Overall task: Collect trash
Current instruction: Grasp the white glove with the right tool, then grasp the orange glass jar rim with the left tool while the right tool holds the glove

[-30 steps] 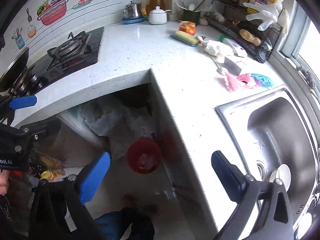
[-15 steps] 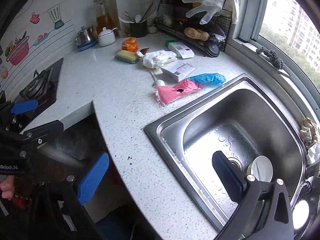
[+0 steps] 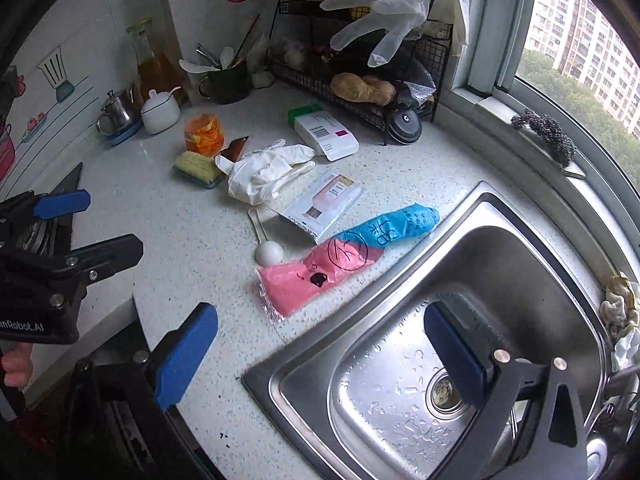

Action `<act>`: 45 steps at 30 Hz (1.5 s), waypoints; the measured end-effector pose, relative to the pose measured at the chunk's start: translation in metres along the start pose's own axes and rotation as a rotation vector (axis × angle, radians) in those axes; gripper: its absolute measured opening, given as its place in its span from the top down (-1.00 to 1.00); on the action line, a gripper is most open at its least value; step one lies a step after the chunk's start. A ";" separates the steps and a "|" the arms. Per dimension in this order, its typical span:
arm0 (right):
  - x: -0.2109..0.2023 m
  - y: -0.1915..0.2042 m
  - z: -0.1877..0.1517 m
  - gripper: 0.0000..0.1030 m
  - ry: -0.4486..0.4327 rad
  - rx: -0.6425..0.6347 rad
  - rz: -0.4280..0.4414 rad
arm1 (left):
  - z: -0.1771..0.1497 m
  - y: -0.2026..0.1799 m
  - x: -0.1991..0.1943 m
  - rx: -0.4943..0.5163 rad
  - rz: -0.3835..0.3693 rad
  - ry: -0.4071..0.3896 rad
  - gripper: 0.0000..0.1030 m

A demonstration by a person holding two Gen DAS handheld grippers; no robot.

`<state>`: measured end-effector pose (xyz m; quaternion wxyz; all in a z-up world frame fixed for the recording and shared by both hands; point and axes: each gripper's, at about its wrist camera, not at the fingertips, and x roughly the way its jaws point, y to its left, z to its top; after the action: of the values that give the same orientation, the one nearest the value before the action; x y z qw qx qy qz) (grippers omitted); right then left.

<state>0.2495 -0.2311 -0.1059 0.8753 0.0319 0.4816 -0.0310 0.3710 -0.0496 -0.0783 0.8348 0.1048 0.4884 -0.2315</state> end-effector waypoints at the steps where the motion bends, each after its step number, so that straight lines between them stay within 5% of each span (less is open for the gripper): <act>1: 0.008 0.003 0.009 -0.99 0.009 -0.003 0.010 | 0.007 0.007 0.006 -0.005 0.000 0.007 -1.00; 8: 0.069 0.028 0.065 -0.99 0.063 -0.071 0.087 | 0.037 0.064 0.049 -0.059 0.028 0.065 -1.00; 19: 0.154 0.058 0.114 -0.99 0.165 -0.201 0.151 | 0.038 0.123 0.104 -0.157 0.057 0.171 -1.00; 28: 0.183 0.059 0.121 -0.31 0.210 -0.240 0.152 | 0.040 0.136 0.120 -0.180 0.044 0.197 -1.00; 31: 0.180 0.059 0.120 0.04 0.193 -0.265 0.118 | 0.045 0.136 0.121 -0.146 0.034 0.172 -1.00; 33: 0.181 0.056 0.123 0.54 0.193 -0.261 0.118 | 0.051 0.135 0.120 -0.134 0.032 0.164 -1.00; 35: 0.179 0.051 0.123 0.79 0.208 -0.237 0.120 | 0.057 0.134 0.120 -0.124 0.031 0.159 -1.00; 45: 0.148 0.037 0.128 0.89 0.153 -0.147 0.104 | 0.096 0.128 0.128 -0.048 0.024 0.137 -1.00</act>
<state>0.4393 -0.2084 -0.1616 0.8364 -0.0051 0.5456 0.0526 0.5605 -0.0128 -0.1478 0.8045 0.1063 0.5483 -0.2020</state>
